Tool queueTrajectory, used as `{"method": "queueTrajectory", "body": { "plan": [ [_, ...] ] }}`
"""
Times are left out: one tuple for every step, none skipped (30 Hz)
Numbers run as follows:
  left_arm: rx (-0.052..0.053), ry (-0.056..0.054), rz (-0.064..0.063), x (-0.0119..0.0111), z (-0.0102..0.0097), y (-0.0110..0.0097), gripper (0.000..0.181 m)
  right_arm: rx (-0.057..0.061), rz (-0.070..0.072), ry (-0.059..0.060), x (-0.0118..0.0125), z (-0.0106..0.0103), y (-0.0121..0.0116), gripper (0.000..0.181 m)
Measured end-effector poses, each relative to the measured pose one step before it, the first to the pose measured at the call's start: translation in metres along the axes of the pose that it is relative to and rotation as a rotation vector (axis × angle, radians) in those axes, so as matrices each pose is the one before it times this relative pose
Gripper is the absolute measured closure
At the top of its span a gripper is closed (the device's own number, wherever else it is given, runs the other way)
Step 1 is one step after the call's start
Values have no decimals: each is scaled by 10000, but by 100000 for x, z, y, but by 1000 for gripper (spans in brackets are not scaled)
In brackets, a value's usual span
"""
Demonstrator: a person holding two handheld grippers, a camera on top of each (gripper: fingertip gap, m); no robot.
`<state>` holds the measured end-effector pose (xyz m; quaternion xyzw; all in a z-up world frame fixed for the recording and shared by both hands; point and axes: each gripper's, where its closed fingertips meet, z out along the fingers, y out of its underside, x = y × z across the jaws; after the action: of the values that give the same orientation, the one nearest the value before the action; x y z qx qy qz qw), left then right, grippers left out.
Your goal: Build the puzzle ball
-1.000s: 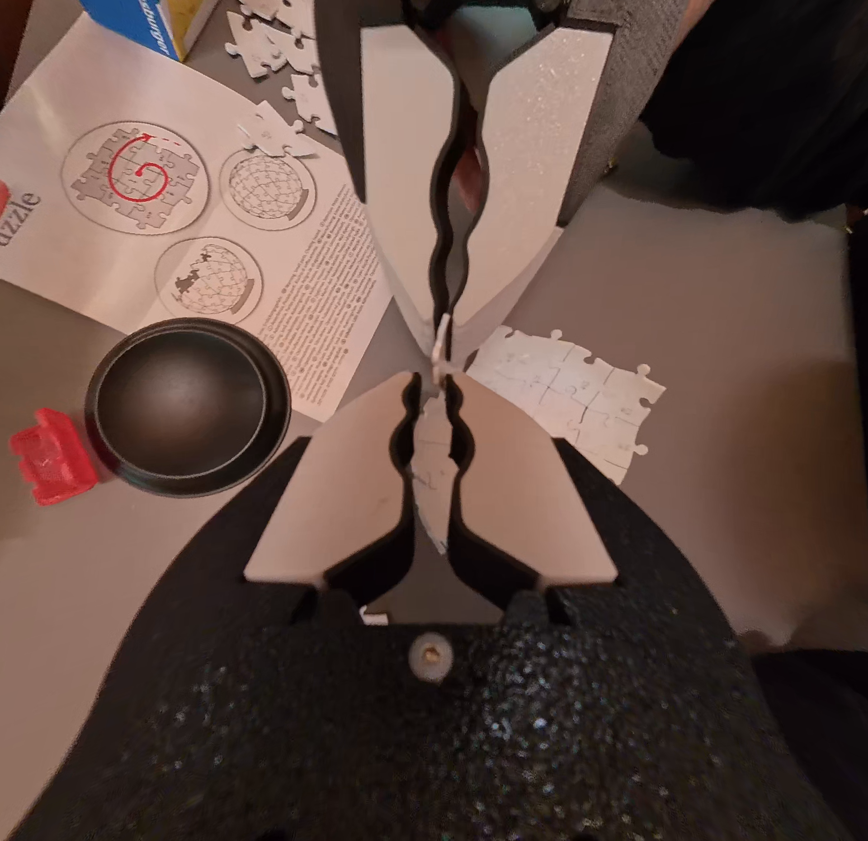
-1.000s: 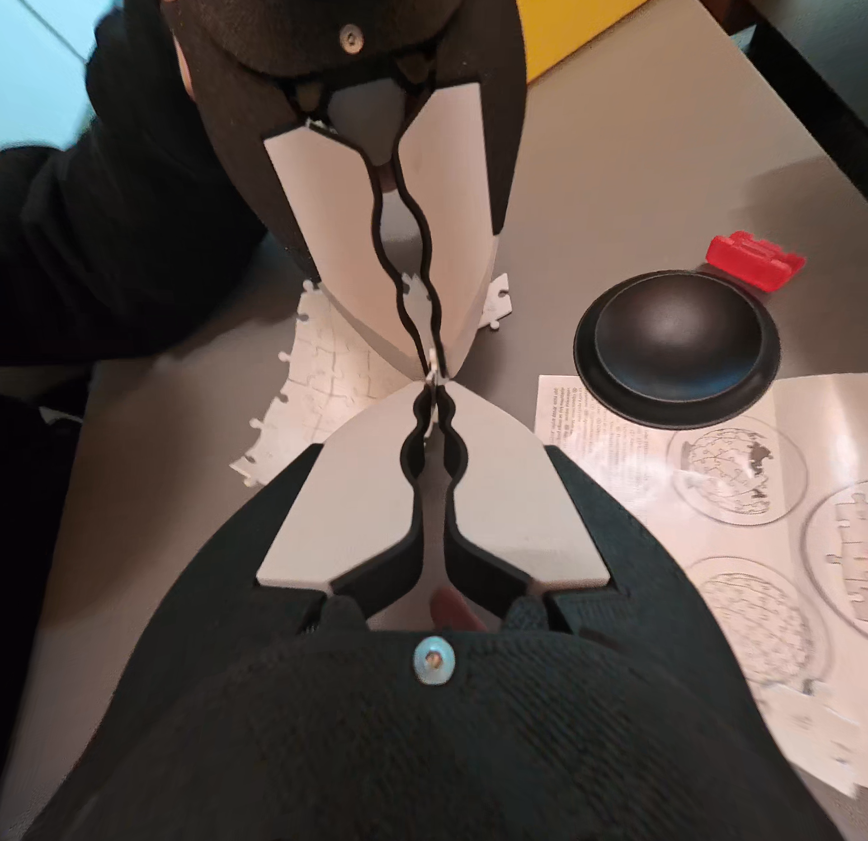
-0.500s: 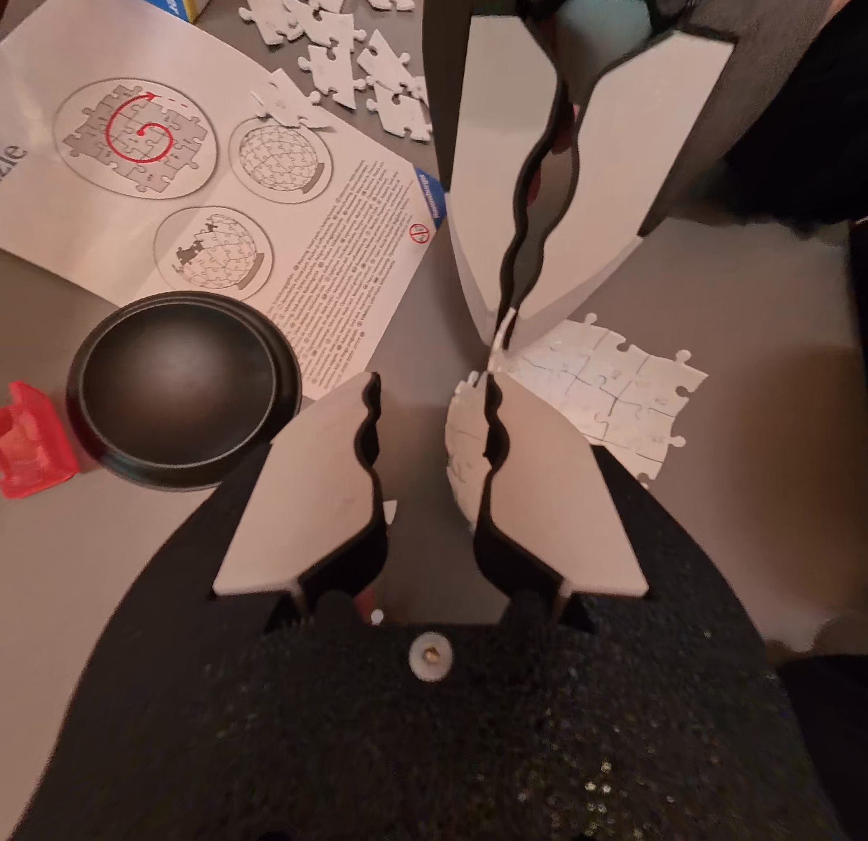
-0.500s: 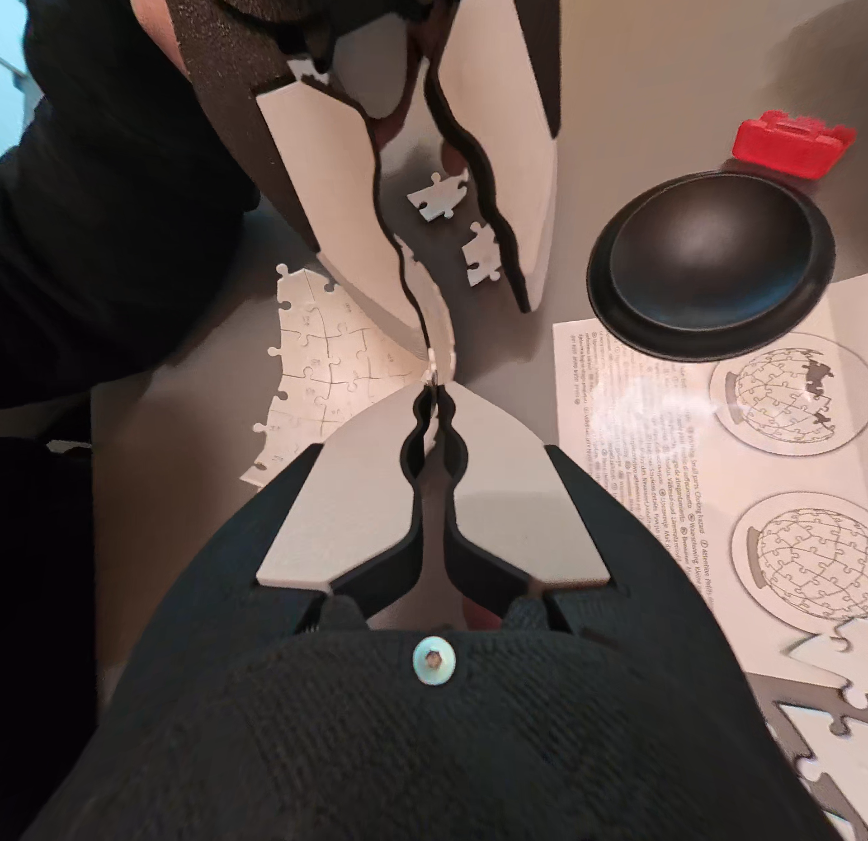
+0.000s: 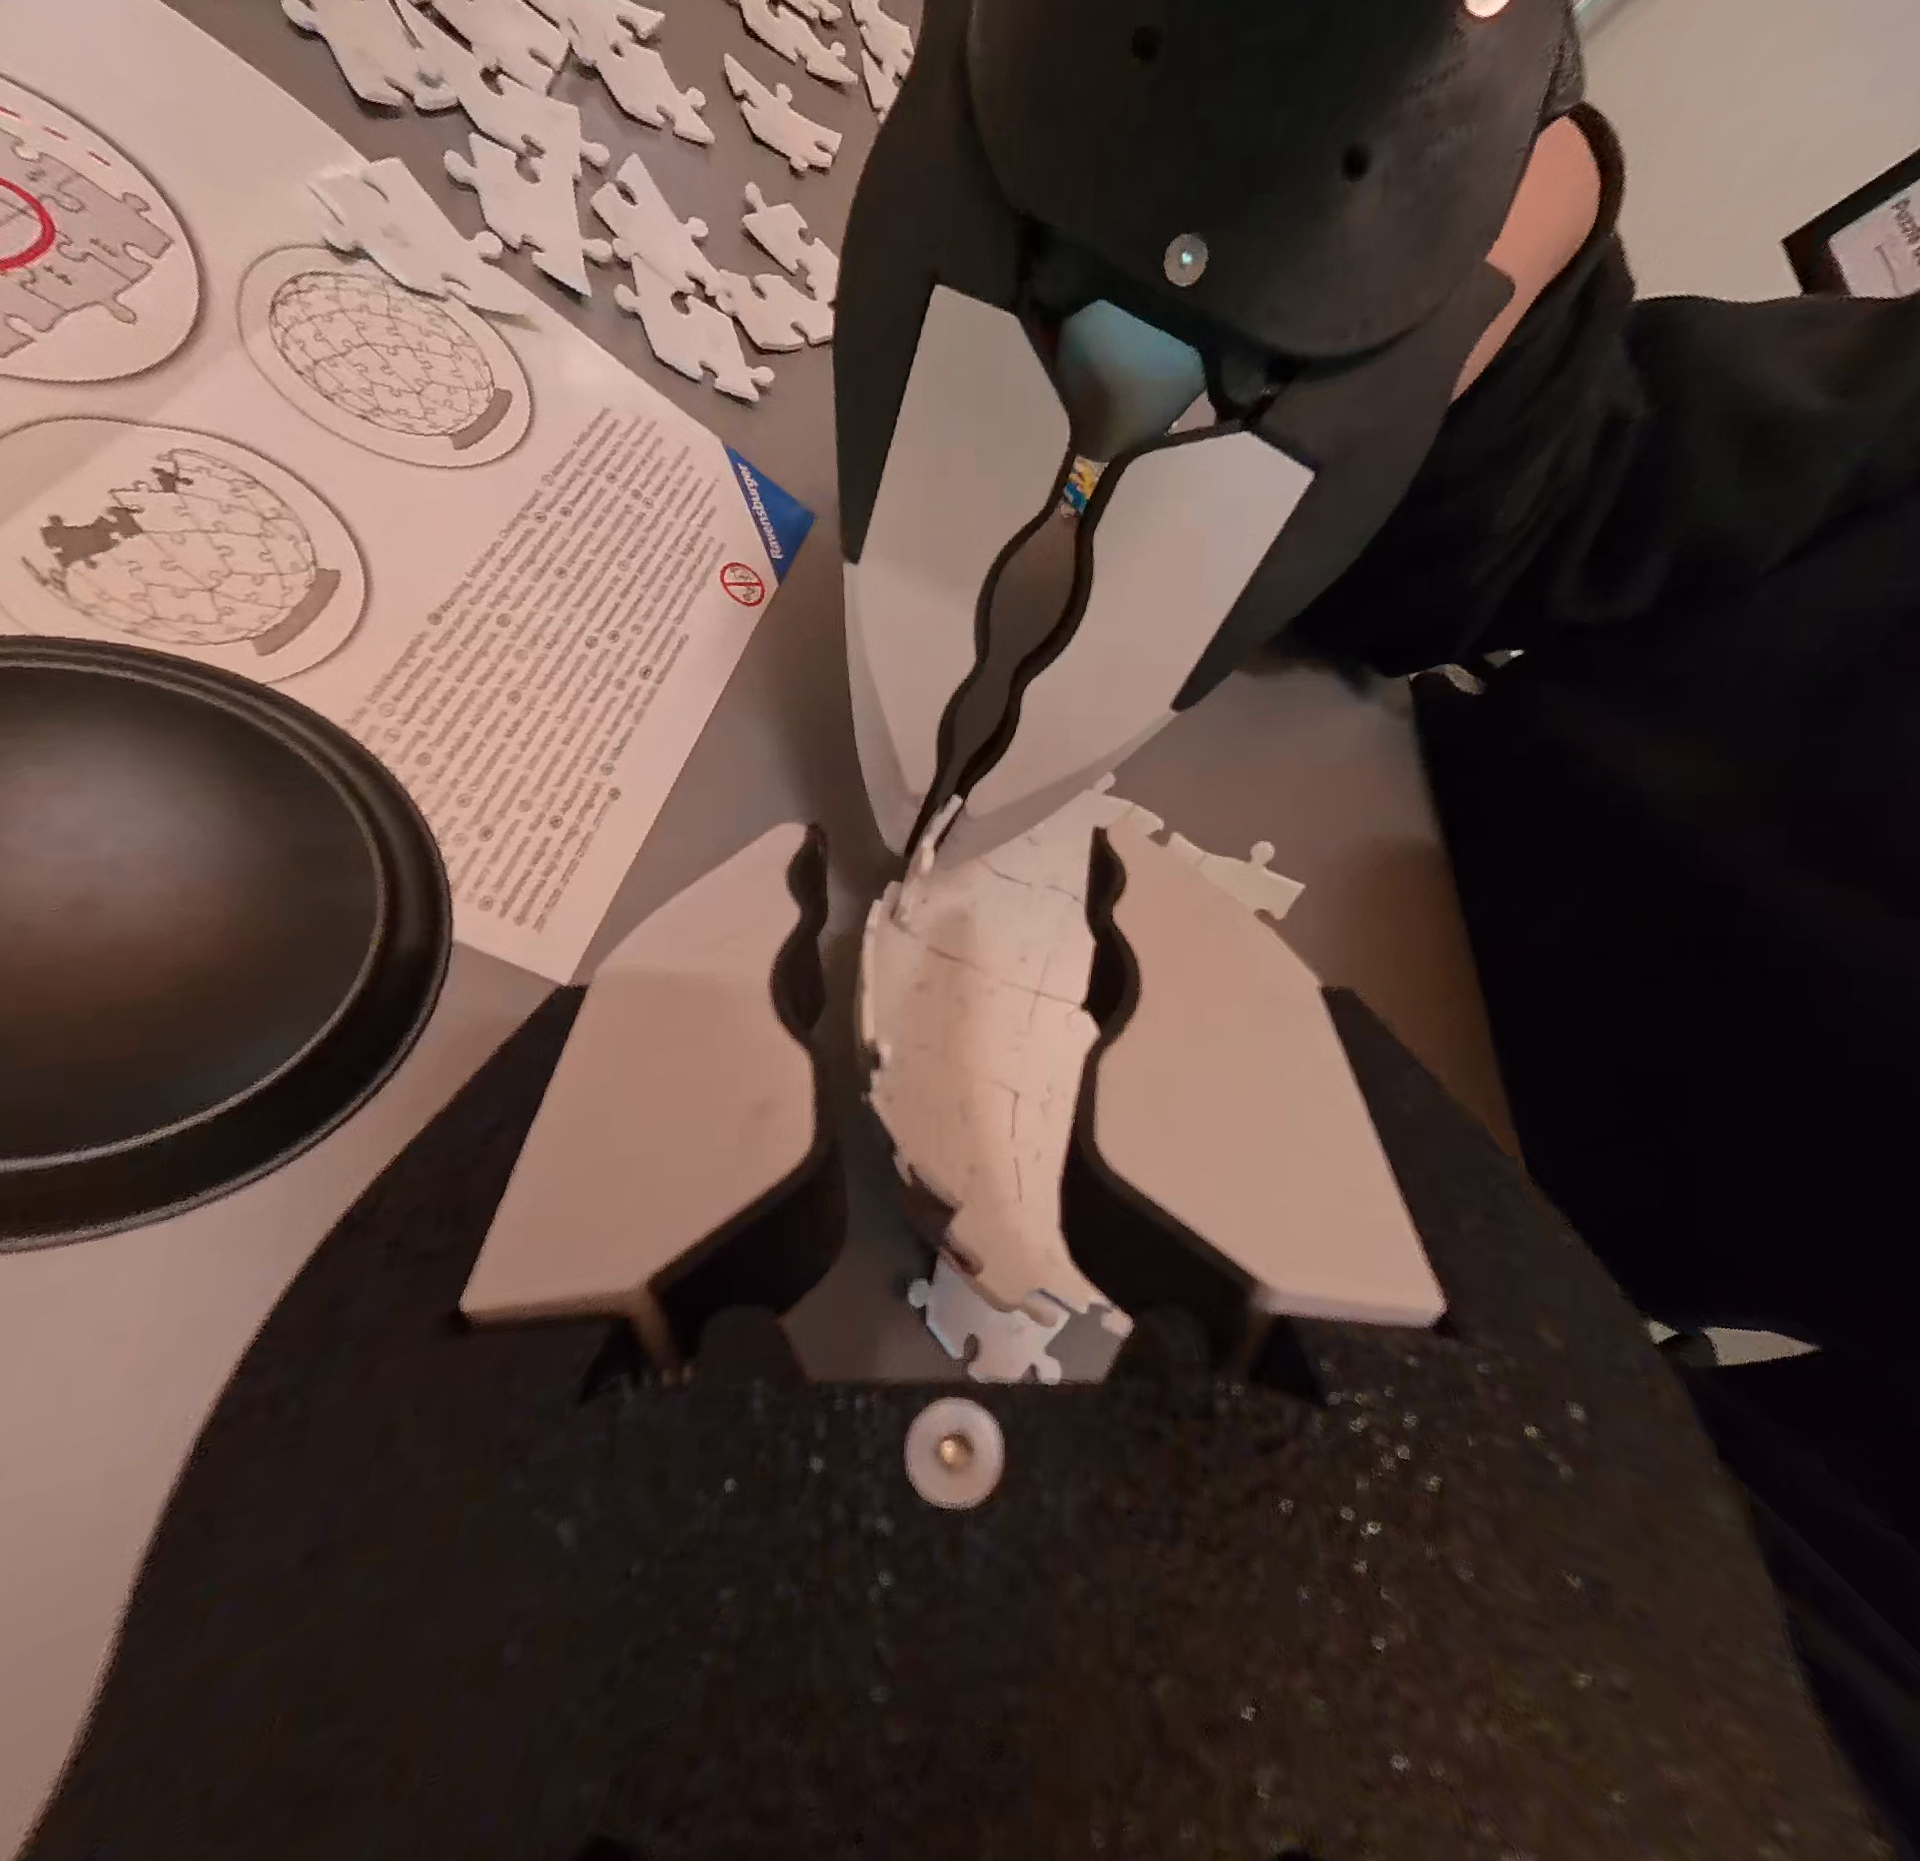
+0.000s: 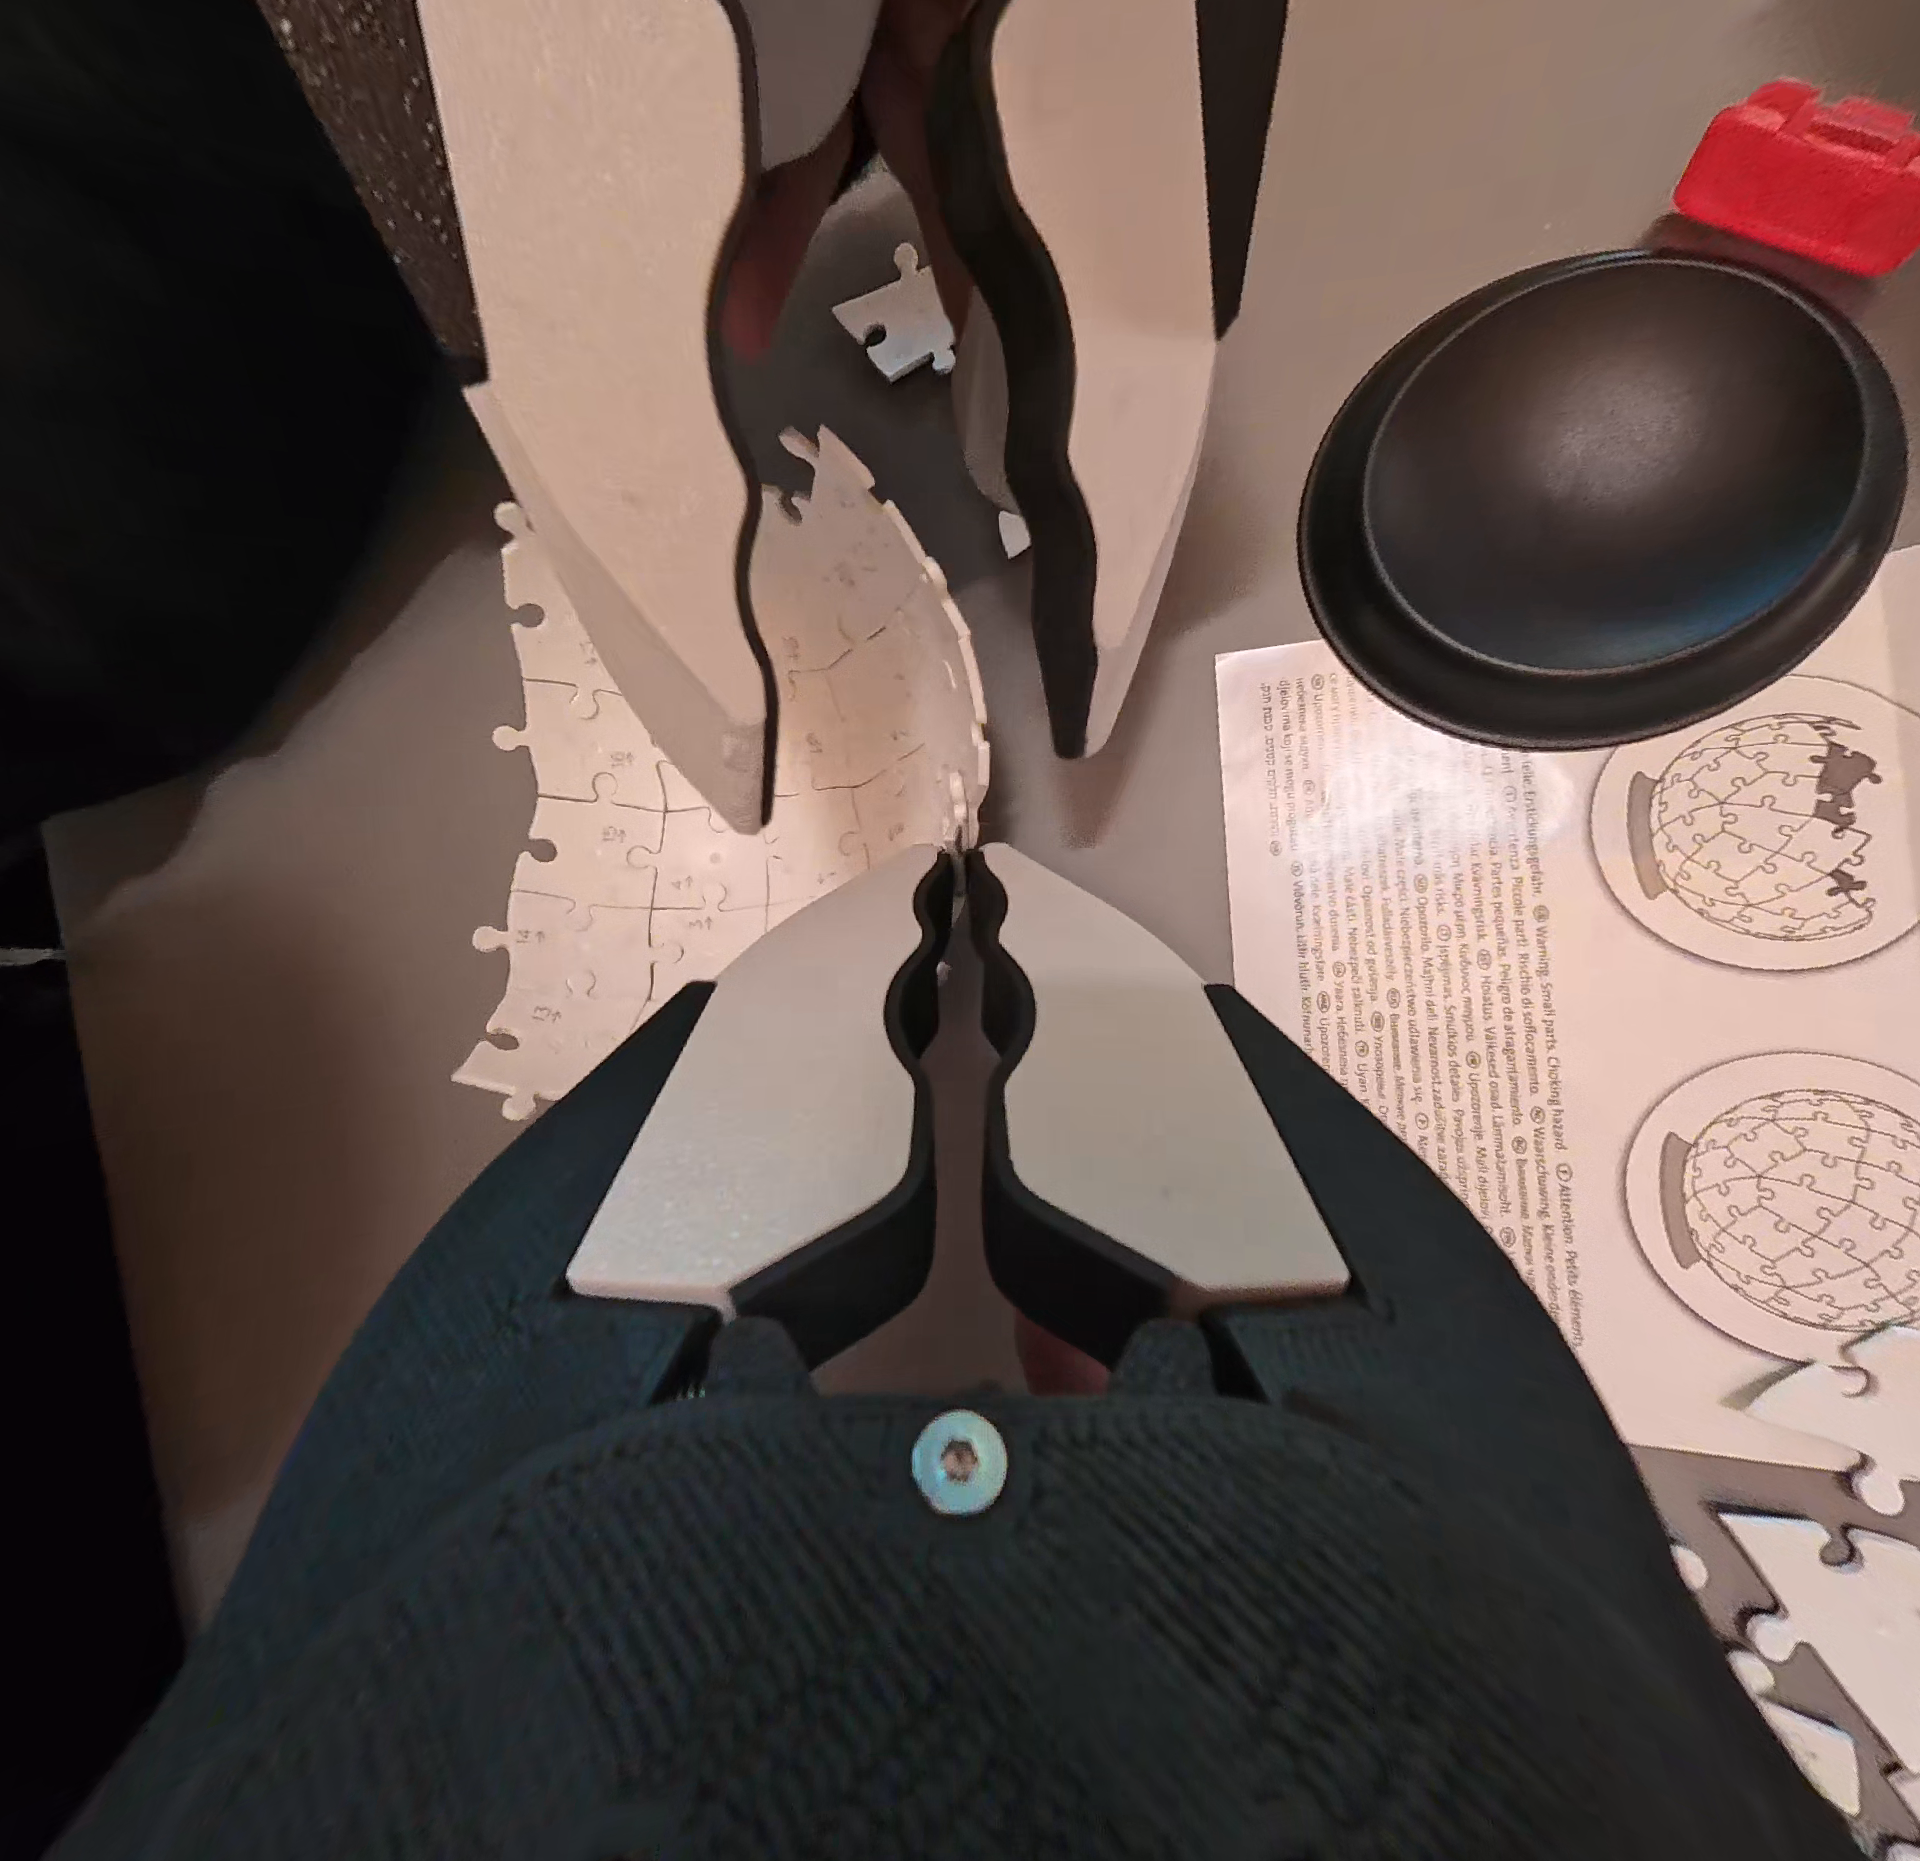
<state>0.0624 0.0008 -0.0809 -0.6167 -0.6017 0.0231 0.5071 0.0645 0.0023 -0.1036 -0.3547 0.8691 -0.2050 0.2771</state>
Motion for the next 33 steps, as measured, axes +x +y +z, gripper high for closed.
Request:
{"method": "queueTrajectory", "body": {
  "plan": [
    [-47,-34,118,-109,73,106,135,30,11,-18,-13,54,-41,179],
    [-16,12,134,-2,61,95,137,-8,-3,35,65,62,16,179],
    [-23,61,76,85,68,94,137,-34,13,31,85,57,63,179],
    [-44,12,42,15,55,79,137,-31,50,30,96,60,70,179],
    [-54,12,61,25,38,87,137,-10,48,2,57,67,37,179],
    [-67,76,107,121,58,136,138,-4,8,5,45,56,24,179],
    [-104,11,133,21,64,221,138,-17,38,20,75,23,54,179],
    [-146,-110,133,-152,76,315,140,15,69,32,99,10,-10,179],
    [-159,-150,94,-217,75,330,141,46,51,-5,49,7,-44,179],
    [-142,-131,52,-208,78,276,141,35,39,-30,4,-20,-27,179],
    [-100,-97,29,-193,64,177,141,21,54,-11,24,-36,-5,179],
    [-40,-62,13,-140,57,48,142,29,42,-29,13,-36,-28,179],
    [16,-66,-7,-159,40,-59,142,20,12,-37,4,-19,-1,179],
    [39,-86,-19,-204,11,-100,141,-30,-18,-3,22,-13,55,179],
    [46,-89,-18,-209,-18,-96,139,-33,-6,10,21,-16,48,178],
    [51,-60,-10,-162,-77,-81,138,3,13,-10,-2,-31,10,178],
    [98,-77,3,-183,-114,-149,138,26,0,-18,-13,-37,-36,178],
    [157,-124,-5,-258,-135,-233,137,9,-3,12,32,-33,-21,179],
    [157,-63,-74,-206,-85,-193,137,3,3,27,68,-14,14,178],
    [78,74,-157,-46,-19,-28,136,-2,9,3,40,6,20,178],
    [-9,112,-201,-33,50,114,136,-3,15,-15,7,4,27,178],
    [-65,131,-207,2,96,202,136,-4,4,2,7,-1,-2,178],
    [-103,182,-169,98,129,210,137,-5,0,9,3,17,2,178],
    [-90,184,-113,156,114,150,140,-6,-3,6,-3,8,-2,178],
    [-24,138,-63,148,90,12,141,-4,-4,4,2,4,0,178],
    [10,113,-13,165,65,-22,141,-8,-1,-3,1,2,16,178],
    [-15,93,37,161,32,30,142,-21,1,-5,22,-3,46,178],
    [-53,44,60,82,11,108,145,-1,23,-7,33,-12,15,178],
    [-65,39,63,71,9,115,147,17,36,-34,11,-10,11,178],
    [-32,31,60,40,7,88,147,20,18,-29,-6,0,1,178],
    [-15,35,67,20,2,46,147,5,11,-13,8,10,-1,178],
    [-12,43,65,54,-6,38,148,-12,6,0,54,15,36,178],
    [-13,34,54,52,-24,39,148,-10,36,-1,47,19,36,178]
  ]
}}
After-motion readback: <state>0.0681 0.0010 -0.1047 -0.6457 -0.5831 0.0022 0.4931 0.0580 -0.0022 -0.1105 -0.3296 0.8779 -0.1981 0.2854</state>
